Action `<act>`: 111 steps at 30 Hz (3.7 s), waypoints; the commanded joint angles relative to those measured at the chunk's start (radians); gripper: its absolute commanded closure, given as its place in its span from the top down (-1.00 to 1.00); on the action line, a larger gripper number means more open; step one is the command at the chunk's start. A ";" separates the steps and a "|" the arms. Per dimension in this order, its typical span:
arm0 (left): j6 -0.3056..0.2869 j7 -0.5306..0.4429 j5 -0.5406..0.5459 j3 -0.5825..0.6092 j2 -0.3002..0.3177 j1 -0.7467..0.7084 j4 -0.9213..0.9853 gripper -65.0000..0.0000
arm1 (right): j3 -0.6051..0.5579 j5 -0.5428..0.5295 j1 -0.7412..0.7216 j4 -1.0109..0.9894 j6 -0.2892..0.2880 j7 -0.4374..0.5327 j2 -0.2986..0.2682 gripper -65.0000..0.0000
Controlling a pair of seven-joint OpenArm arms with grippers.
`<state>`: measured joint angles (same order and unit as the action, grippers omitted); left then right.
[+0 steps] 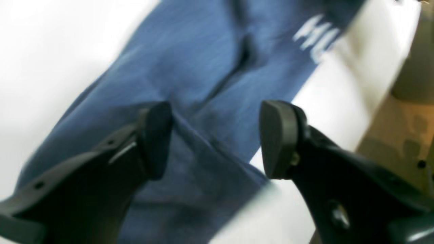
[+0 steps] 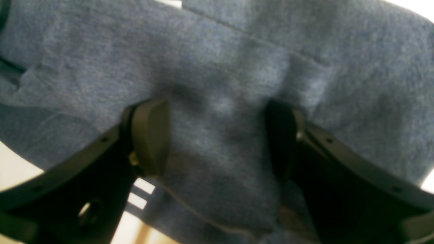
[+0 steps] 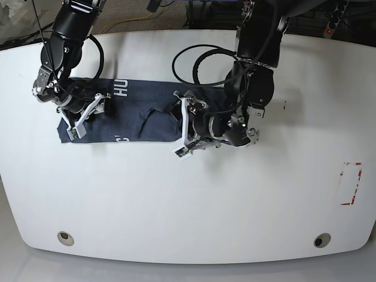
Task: Fold the T-shirt properly
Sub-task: 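Grasp the strip's end with the left gripper and fold it toward the right gripper, then grasp the strip ends with both grippers and push them together, then fold the strip ends over each other with both grippers into a bundle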
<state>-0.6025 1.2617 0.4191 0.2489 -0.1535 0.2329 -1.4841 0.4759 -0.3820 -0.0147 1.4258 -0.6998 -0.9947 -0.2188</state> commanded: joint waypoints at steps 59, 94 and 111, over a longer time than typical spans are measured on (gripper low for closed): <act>-0.001 -0.370 -0.299 -0.205 0.182 -0.218 -0.134 -0.93 | 0.314 -0.292 -0.138 -0.173 0.002 -0.255 0.014 0.08; 0.000 -0.370 -0.299 -0.158 0.032 -0.165 0.058 -0.93 | -0.078 -0.305 -0.100 0.432 0.002 -0.318 0.152 -0.99; 0.000 -0.370 -0.296 -0.158 0.030 -0.168 0.061 -0.93 | -0.270 -0.248 -0.101 0.333 0.002 -0.204 0.198 -0.99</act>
<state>-0.6025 0.8665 0.1398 0.0898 -0.1192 0.0605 -1.4208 0.2462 -0.6044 -0.0948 1.7794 -0.6926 -1.2560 -0.0170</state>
